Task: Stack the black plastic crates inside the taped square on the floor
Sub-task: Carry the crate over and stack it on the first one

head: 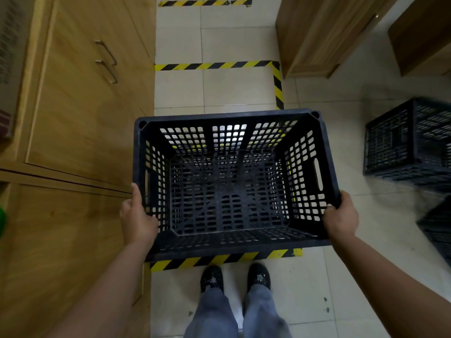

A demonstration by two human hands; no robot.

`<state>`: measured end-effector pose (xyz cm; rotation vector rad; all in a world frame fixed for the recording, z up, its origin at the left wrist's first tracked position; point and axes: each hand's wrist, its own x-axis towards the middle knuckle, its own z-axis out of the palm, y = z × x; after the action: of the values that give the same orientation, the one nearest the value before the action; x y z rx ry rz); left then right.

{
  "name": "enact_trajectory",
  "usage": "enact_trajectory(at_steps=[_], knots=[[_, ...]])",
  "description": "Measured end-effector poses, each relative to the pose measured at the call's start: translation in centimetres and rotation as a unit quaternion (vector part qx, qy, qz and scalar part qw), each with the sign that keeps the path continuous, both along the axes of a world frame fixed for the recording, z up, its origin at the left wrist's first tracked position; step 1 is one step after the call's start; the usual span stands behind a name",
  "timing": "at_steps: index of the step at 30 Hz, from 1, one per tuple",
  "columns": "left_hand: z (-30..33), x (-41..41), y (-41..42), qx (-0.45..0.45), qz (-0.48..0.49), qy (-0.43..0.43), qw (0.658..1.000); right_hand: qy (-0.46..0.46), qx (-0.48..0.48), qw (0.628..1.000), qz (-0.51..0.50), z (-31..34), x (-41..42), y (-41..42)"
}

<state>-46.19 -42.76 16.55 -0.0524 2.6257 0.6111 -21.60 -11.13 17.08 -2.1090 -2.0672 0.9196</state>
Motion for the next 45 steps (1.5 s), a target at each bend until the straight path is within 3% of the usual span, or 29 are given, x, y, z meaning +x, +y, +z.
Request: enact_trajectory(at_steps=[22,32,40,45], knots=[[-0.5,0.5,0.1,-0.012,-0.034,-0.008,0.999,-0.005,0.007,1.000,0.020,-0.5,0.5,0.9],[-0.5,1.0,1.1,-0.118,-0.103,-0.035,0.987,-0.027,-0.022,0.997,0.071,0.1,0.7,1.2],[-0.9,1.8,-0.6,-0.059,-0.095,-0.044,0.993,-0.040,-0.030,0.996,0.077,0.7,1.4,0.1],[-0.7,4.2,-1.4,-0.110,-0.119,-0.052,0.985,-0.069,-0.040,0.995,0.061,0.1,2.9,-1.4]])
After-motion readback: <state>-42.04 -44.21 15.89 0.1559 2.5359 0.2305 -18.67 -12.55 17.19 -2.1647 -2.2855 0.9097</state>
